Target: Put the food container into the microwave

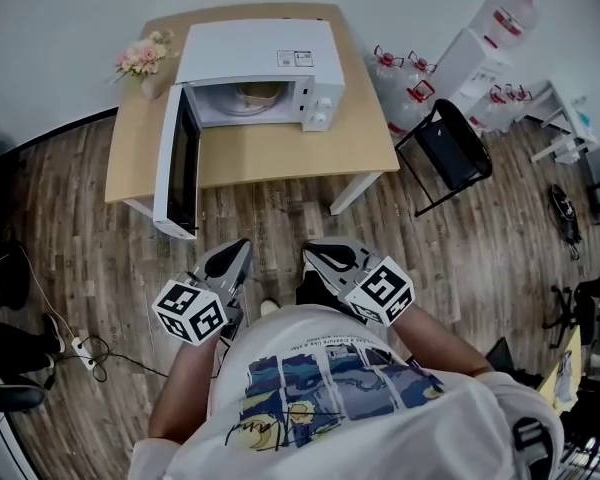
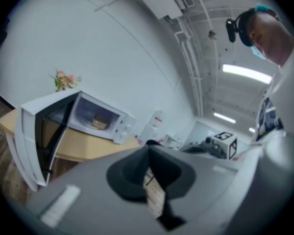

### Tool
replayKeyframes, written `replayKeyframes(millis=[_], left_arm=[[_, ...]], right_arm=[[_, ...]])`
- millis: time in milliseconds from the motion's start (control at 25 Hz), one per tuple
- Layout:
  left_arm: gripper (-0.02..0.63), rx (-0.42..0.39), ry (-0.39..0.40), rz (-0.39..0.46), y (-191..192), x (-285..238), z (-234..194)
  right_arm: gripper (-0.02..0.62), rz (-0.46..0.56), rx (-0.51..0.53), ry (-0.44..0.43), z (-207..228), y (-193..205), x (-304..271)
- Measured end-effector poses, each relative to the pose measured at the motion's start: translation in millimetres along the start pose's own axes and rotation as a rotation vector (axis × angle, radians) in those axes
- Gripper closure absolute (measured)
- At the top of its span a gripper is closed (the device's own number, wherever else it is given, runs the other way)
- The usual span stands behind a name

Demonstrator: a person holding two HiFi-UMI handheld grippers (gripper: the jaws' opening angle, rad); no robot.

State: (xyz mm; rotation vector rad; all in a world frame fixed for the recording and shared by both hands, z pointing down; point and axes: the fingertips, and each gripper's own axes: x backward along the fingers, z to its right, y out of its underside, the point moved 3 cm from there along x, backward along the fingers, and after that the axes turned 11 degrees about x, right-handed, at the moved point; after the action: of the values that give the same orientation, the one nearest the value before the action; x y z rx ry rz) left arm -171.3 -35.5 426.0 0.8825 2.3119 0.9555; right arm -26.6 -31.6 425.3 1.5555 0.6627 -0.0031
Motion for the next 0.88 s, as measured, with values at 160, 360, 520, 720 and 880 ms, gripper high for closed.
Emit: replayKeyframes(millis=[160, 360, 520, 720, 880], left_arm=[[0.598, 0.003, -0.011, 0.015, -1.1, 10.5, -1.2], [0.6, 0.013, -0.038, 0.027, 0.2, 25.2, -6.7], [0.598, 0.019, -0.056, 0.041, 1.7, 34.3, -10.2], [0.598, 0.026, -0.064, 0.043, 7.0, 38.7, -12.1], [0.598, 0.027, -0.067, 0.039, 10.8, 39.8, -12.9]], right_arm=[[0.584, 0.0, 0.015, -0.016, -4.2, -3.9, -5.5], [0.586, 0.005, 0.027, -0.038, -10.3, -8.7, -13.8], [0.586, 0.005, 0.041, -0.055, -15.5, -10.4, -19.4], [0.586, -0.003, 0.047, -0.058, -19.2, -9.2, -21.1], [0.588, -0.007, 0.047, -0.053, -21.6, -7.2, -19.6]])
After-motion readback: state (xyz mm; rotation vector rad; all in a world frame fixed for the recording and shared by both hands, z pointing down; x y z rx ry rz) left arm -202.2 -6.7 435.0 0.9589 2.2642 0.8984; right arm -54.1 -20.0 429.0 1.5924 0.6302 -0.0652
